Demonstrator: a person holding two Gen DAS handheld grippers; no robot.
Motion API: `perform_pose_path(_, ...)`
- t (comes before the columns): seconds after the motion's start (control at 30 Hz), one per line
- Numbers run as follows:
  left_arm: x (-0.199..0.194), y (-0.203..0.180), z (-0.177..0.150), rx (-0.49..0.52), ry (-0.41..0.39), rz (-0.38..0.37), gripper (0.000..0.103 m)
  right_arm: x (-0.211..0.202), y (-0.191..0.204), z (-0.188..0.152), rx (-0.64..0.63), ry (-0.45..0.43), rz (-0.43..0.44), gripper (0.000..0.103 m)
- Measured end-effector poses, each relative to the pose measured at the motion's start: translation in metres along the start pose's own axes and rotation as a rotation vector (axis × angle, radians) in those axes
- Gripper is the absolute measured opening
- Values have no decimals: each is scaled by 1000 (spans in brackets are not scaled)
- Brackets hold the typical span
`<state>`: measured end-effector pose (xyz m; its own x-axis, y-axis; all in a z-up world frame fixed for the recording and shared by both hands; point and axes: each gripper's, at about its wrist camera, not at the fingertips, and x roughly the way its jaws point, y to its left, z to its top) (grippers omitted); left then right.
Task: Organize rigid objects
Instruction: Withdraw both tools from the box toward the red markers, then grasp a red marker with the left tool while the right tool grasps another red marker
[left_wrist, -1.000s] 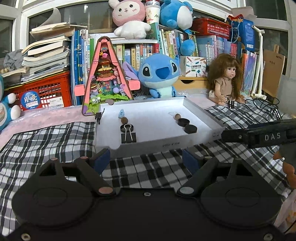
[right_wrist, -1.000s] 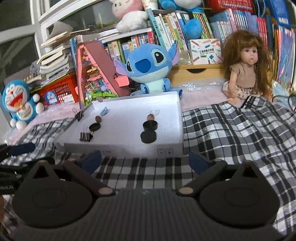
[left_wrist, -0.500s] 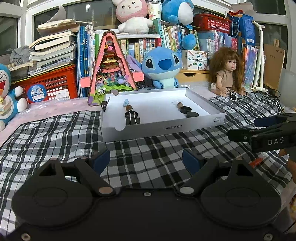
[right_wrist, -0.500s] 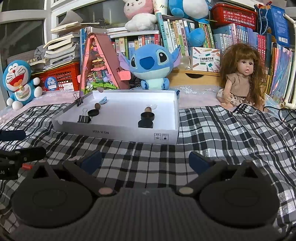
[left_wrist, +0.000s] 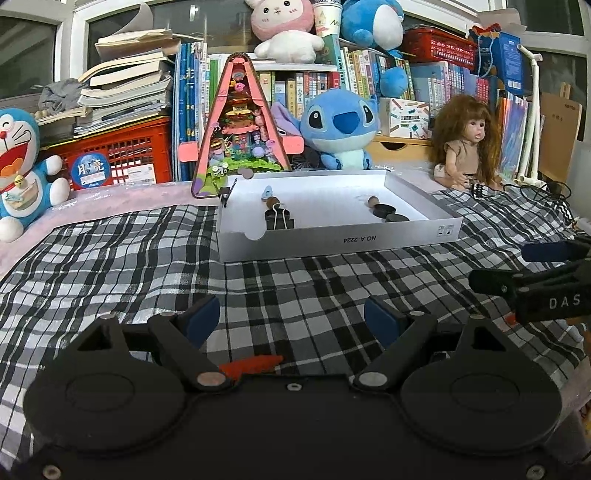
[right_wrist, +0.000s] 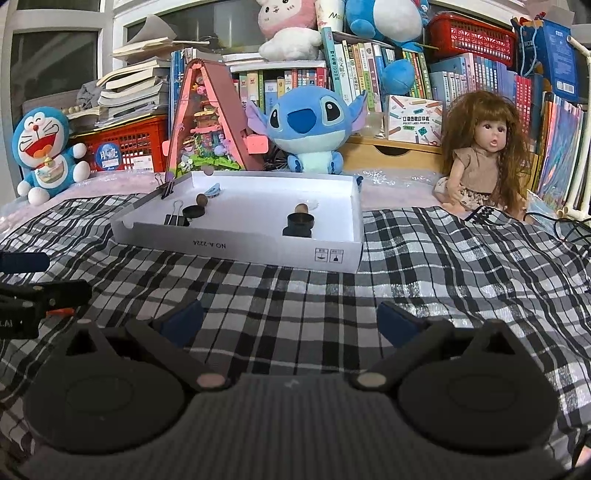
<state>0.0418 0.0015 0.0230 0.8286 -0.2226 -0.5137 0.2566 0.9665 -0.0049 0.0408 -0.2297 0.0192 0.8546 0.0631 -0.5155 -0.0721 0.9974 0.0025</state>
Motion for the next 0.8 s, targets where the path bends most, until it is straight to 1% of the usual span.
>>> perform_pose_path(0.27,-2,0,-11,-16,-11,28,84,-4,2,-11,0,-4,-7,103)
perform_pose_path(0.53,-2,6,-19,-74,-15,60,84,-9,2,-23,27,-30,-33,103)
perform_pose_path(0.8,-7,8,-22,-101,-56,95,84,-12,7,-31,20,-46,-57,103)
